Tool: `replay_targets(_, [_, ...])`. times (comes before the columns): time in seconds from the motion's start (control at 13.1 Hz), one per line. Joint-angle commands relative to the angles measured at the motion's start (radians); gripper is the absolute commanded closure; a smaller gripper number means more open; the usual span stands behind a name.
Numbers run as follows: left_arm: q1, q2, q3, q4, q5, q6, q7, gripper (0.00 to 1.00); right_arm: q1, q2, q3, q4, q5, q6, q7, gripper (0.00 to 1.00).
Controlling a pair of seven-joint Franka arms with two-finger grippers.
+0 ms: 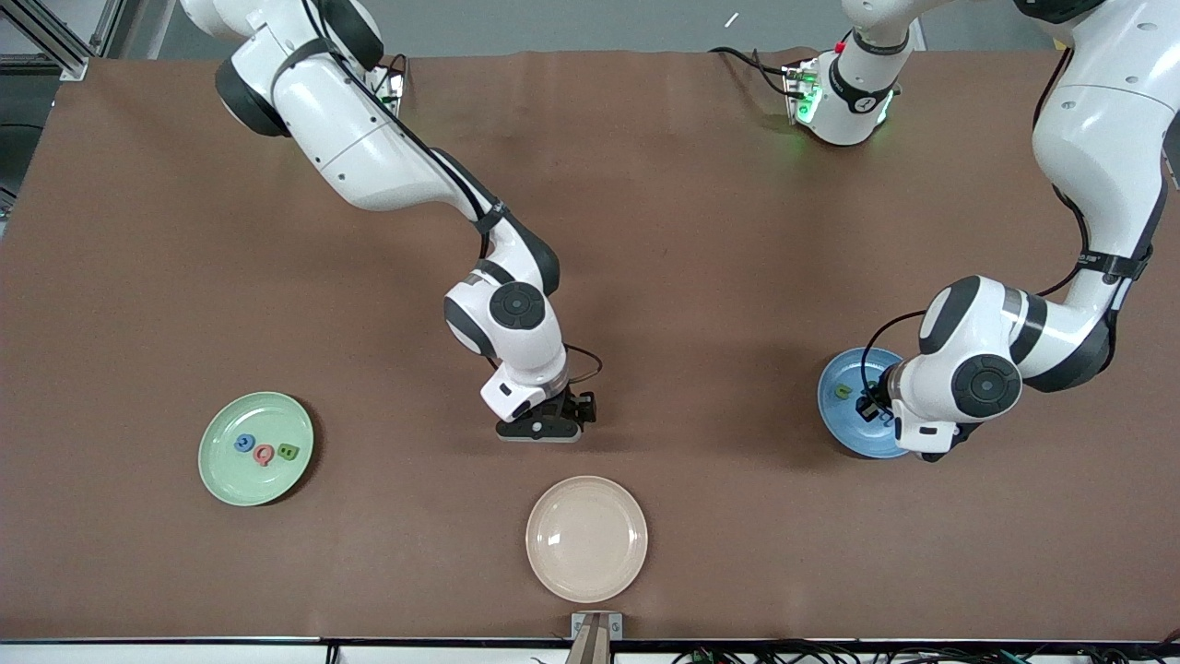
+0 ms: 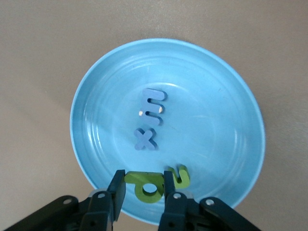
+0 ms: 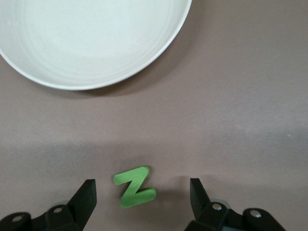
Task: Sort upper and lower case letters into plates
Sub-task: 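Place the d on the blue plate while the right gripper grasps the Z, then place the green Z on the green plate with the right gripper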
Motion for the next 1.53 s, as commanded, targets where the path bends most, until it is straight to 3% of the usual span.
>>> replay_targets(0.0, [0.013,-0.039,-0.009,-0.041,0.021,0.025,0.003,0.06,0.023,0.026,-0.023,0.027,0.003,0.014,0.007,0.17])
replay_targets(0.15, [0.022,-0.052,-0.012,-0.039,0.021,0.024,0.005,0.01,0.029,0.026,-0.023,0.027,0.003,0.013,0.007,0.26])
replay_targets(0.38, [0.022,-0.120,-0.035,-0.039,0.019,0.005,0.044,0.01,0.037,0.026,-0.024,0.029,0.000,0.013,0.007,0.57])
replay_targets(0.54, [0.022,-0.181,-0.035,-0.031,0.018,0.001,0.182,0.01,0.037,0.026,-0.026,0.029,-0.013,0.020,0.007,0.76])
replay_targets(0.84, [0.019,-0.230,-0.057,0.035,0.016,-0.018,0.269,0.00,0.014,0.012,-0.031,0.027,-0.014,0.014,-0.010,0.95])
replay_targets(0.99, [0.021,-0.266,-0.062,0.073,0.010,-0.050,0.299,0.00,-0.050,-0.022,-0.018,0.027,0.000,-0.015,-0.083,0.97])
replay_targets(1.15, [0.021,-0.295,-0.064,0.128,0.001,-0.116,0.350,0.00,-0.146,-0.036,0.050,0.029,0.003,-0.099,-0.200,0.98])
replay_targets(1.3, [0.019,-0.295,-0.070,0.208,-0.040,-0.208,0.403,0.00,-0.330,-0.069,0.197,0.027,0.003,-0.176,-0.348,0.98])
replay_targets(1.45, [0.022,-0.315,-0.067,0.260,-0.114,-0.259,0.475,0.00,-0.475,-0.089,0.300,0.026,-0.001,-0.284,-0.488,0.98])
